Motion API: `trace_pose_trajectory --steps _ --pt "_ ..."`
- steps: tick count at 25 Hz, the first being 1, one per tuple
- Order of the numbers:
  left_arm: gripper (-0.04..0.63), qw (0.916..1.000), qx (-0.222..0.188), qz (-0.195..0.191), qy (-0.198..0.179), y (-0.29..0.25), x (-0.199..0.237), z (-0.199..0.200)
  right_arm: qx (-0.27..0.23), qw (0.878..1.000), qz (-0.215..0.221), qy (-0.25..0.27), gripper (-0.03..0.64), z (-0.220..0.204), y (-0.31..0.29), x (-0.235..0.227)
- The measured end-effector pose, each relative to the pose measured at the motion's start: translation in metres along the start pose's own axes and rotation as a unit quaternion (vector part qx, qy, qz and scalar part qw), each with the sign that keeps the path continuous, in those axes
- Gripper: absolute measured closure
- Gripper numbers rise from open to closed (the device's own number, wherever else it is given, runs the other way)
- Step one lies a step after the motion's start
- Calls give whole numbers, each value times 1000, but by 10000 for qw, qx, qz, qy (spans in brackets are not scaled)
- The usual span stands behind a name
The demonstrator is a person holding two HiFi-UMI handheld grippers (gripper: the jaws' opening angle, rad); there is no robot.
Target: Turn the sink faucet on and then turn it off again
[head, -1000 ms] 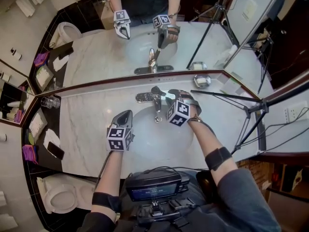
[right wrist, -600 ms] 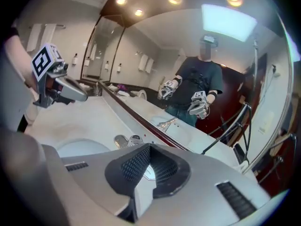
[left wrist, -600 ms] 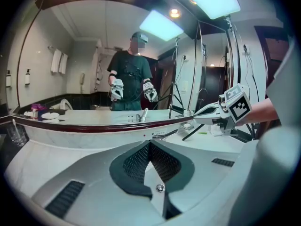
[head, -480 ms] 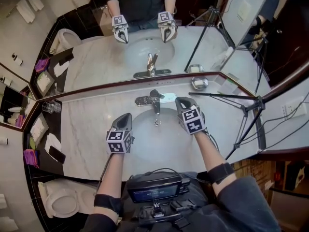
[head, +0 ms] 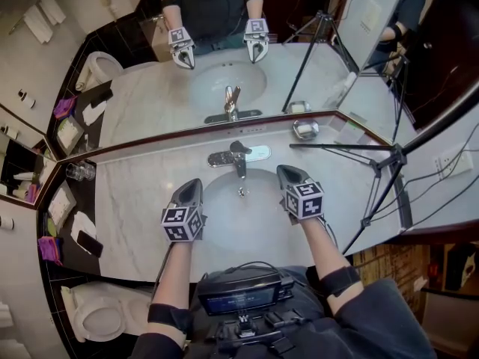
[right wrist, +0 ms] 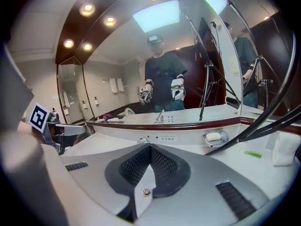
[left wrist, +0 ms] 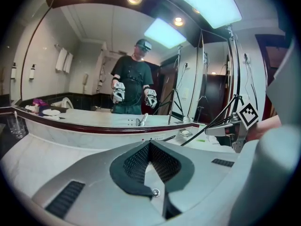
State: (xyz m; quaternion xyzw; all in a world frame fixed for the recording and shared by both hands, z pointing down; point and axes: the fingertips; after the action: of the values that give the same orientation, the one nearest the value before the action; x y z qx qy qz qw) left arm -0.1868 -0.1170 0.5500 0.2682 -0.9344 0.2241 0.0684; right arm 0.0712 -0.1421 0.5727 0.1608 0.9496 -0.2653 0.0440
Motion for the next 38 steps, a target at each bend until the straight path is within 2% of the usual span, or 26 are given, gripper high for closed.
trace_pose_trajectory --steps 9,15,18,22,25,29,33,36,38 --pt "595 9998 -64 167 -6 3 6 0 40 10000 -14 44 597 -6 1 0" --pt "595 9999 -17 -8 -125 -9 -2 2 67 10000 2 72 597 -6 -1 -1" --pt "593 9994 103 -133 -303 -19 -8 3 75 9999 23 65 597 -5 -3 -1" --pt "510 9949 419 -460 -794 -41 -23 2 85 10000 42 19 597 -7 -6 -2" --pt "429 9853 745 -779 -1326 -61 -39 1 107 9999 42 -19 597 -10 -8 -2" --pt "385 9643 1123 -1091 -2138 -90 -54 -2 149 9999 8 -38 597 -15 -9 -3" --pt "348 9448 1419 -1192 -2701 -121 -56 -9 176 9998 -49 -75 597 -19 -10 -8" --pt "348 9255 1639 -1283 -3165 -141 -60 -15 227 9997 -74 -91 597 -24 -12 -12" --pt "348 9074 1812 -1361 -3539 -153 -63 -25 271 9996 -87 -93 597 -28 -12 -13"
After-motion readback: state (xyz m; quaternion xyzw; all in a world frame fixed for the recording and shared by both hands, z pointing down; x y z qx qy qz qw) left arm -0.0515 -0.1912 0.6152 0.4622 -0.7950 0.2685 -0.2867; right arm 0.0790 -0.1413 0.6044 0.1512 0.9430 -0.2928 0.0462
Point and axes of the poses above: the fingertips, and each gripper's own axes: y backward along the fingers, x to its left, z out of its top, and after that the axes turned 8 degrees about -z, right-handed
